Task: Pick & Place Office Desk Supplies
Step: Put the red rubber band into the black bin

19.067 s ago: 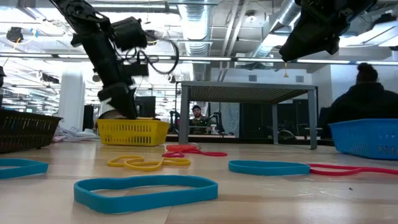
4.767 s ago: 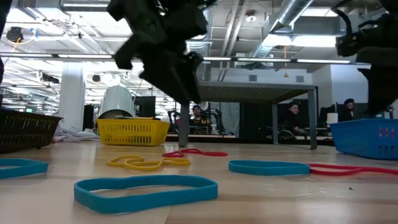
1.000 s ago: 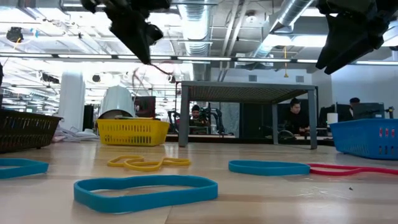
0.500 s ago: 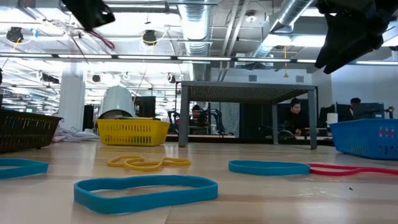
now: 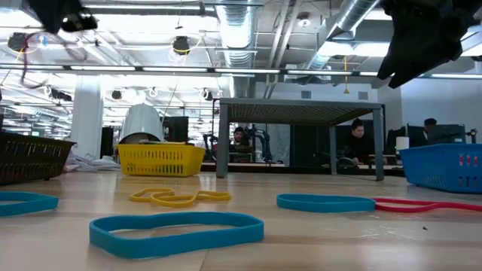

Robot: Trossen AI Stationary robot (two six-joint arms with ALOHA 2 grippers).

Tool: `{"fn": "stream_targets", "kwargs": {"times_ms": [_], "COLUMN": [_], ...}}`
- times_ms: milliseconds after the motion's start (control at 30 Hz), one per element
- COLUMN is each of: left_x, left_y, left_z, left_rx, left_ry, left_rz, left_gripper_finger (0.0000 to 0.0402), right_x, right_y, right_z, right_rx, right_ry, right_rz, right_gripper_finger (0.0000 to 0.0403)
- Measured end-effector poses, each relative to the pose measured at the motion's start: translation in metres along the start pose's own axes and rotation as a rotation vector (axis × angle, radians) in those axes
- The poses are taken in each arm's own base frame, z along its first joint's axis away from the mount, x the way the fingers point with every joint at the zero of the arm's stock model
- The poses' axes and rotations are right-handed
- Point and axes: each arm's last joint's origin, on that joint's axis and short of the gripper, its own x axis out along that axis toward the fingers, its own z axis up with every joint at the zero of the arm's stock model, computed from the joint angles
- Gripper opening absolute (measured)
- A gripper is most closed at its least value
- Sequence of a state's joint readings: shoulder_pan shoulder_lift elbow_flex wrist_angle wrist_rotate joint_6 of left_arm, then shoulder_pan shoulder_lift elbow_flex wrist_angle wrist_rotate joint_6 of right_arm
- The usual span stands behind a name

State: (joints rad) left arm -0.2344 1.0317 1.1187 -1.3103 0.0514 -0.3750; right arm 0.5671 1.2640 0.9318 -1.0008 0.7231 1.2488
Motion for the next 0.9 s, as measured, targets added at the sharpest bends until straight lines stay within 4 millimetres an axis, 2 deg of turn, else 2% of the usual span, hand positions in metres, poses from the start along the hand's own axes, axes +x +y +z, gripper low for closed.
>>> {"fn": "stream_targets", "kwargs": {"times_ms": [200, 467, 900], "left_x": [0.031, 0.062, 0.083], "left_y": [0.004, 0.008, 0.010], "left_z": [-0.018, -0.030, -0.035], "left_rx": [-0.045, -0.054, -0.051], "left_ry": [0.113, 0.190, 0.177], "left_rz": [0.035, 0.017, 0.001], "left_gripper_finger": [0.0000, 0.0000, 0.0001], "right_x": [0.000, 0.000, 0.000], "right_y": [0.001, 0.002, 0.004], "right_z": [0.000, 0.000, 0.001], "right_rx": [0.010, 0.014, 0.027], "right_ry": [0.000, 0.001, -0.003], "right_rz": [0.012, 0.018, 0.032], "right_gripper_finger": [0.0254, 0.0254, 0.0254]}}
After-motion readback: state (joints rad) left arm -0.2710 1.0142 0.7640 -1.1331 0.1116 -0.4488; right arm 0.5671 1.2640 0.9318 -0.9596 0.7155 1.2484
